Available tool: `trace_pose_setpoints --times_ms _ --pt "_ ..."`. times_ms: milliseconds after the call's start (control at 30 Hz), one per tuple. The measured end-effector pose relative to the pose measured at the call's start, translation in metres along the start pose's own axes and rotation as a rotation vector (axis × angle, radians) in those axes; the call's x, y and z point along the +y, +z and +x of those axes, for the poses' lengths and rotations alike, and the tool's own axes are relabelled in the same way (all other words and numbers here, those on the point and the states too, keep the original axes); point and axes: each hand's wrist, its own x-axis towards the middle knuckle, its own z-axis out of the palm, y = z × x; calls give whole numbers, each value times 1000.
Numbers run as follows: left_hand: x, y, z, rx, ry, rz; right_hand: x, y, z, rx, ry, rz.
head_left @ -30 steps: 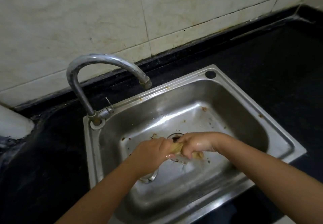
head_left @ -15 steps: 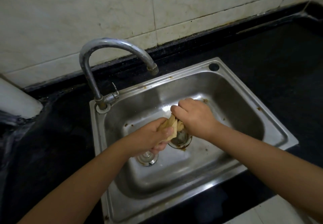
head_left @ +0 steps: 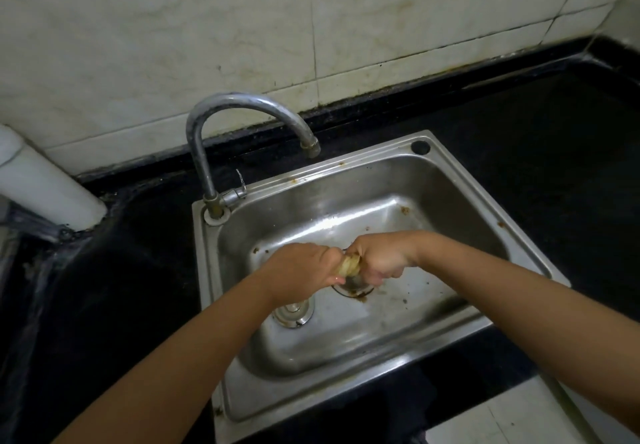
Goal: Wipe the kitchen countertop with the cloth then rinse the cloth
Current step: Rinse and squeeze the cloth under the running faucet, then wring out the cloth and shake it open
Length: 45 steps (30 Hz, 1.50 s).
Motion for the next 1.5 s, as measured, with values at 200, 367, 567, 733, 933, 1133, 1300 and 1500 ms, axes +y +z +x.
trace_pose_setpoints --times_ms 200,367,567,733,933,1133,1300,1500 --pt "11 -7 -9 55 -133 31 5 8 -1 252 -158 14" --pt "23 -15 -14 338 -429 -930 14 20 -9 945 -385 -93" --pt "49 -48 -20 33 -375 -2125 15 28 -10 1436 -679 -416" --pt "41 -71 -27 -132 -182 -1834 8 -6 -41 1481 -851 -712" --pt "41 -81 -28 78 -147 -666 3 -8 -62 1081 -654 -748" --pt "44 -53 -28 -99 -114 -30 -7 12 -53 426 -278 -401" --pt "38 -30 -24 -127 -84 -66 3 23 -34 194 -159 -71" --pt "28 -15 -24 124 -250 -528 11 39 -30 552 -152 -263"
